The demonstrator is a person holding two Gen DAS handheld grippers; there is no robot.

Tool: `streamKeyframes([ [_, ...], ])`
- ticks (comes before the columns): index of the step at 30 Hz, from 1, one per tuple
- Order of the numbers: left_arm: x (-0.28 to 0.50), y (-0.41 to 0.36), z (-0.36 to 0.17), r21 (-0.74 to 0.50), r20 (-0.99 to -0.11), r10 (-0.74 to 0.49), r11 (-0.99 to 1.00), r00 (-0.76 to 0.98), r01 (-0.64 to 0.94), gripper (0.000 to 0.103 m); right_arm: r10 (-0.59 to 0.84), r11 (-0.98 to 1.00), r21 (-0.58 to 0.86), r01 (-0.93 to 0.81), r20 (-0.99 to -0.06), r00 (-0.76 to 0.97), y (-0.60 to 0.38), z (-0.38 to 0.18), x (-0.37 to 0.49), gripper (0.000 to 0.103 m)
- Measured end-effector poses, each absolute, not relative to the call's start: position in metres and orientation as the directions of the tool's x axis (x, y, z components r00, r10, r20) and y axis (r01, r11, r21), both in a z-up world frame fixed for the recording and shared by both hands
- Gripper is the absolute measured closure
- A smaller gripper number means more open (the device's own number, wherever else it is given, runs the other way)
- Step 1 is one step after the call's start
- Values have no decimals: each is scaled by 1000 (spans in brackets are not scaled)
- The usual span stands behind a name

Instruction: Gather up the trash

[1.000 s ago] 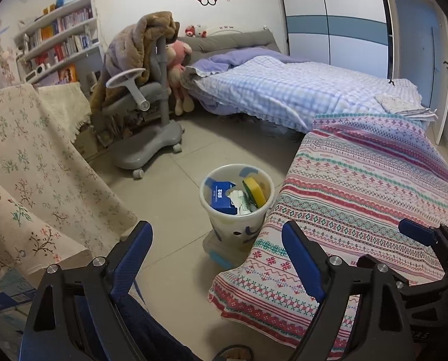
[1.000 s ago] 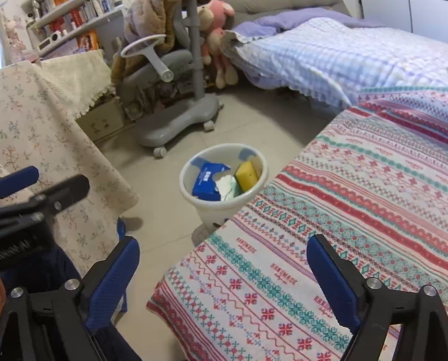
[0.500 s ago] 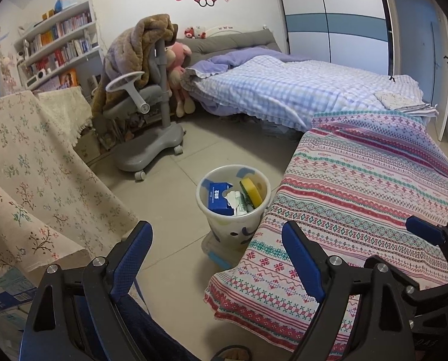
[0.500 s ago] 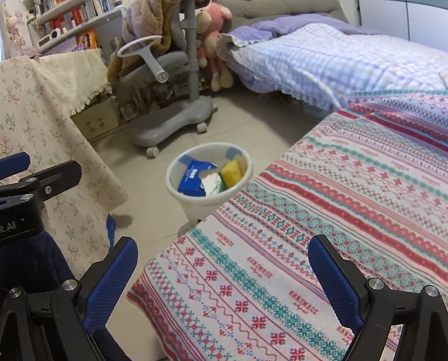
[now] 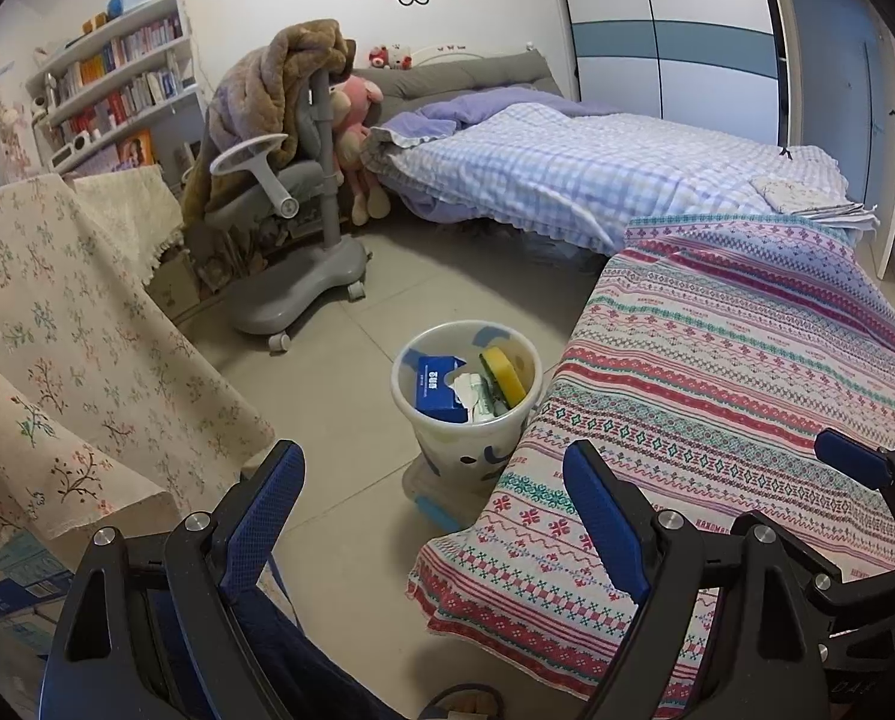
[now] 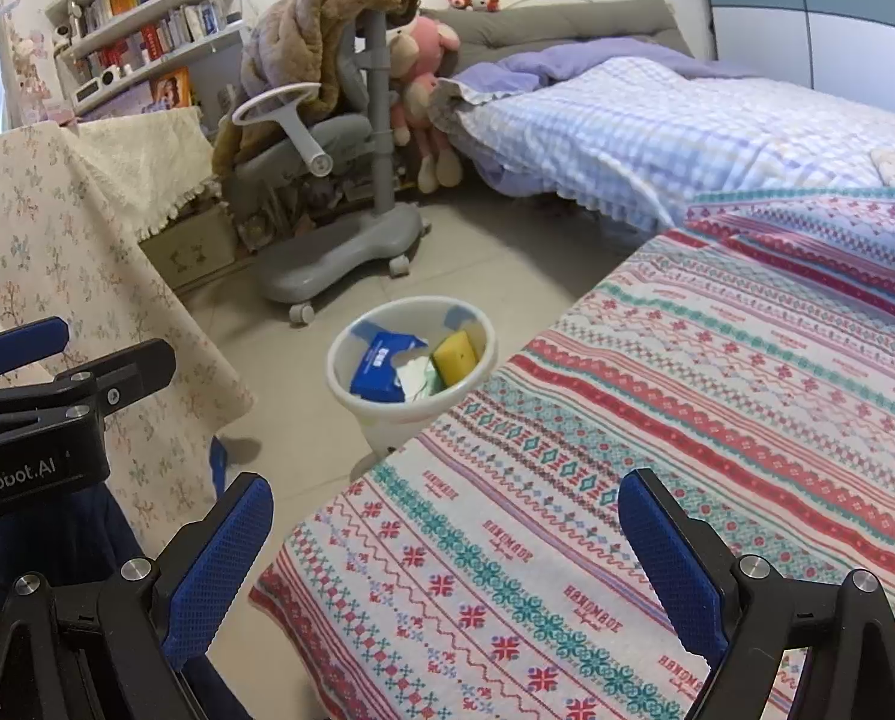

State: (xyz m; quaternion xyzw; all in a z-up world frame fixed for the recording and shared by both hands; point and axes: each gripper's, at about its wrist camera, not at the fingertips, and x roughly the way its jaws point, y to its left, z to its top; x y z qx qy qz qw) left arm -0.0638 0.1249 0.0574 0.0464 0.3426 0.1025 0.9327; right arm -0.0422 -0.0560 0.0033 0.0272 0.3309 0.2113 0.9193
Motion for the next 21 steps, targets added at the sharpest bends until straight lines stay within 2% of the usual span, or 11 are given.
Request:
streamKeyframes([
  [21, -62, 122, 54, 159, -635, 212, 977, 743, -143, 13, 403, 910, 187, -369, -603, 688, -52, 0, -41, 6],
])
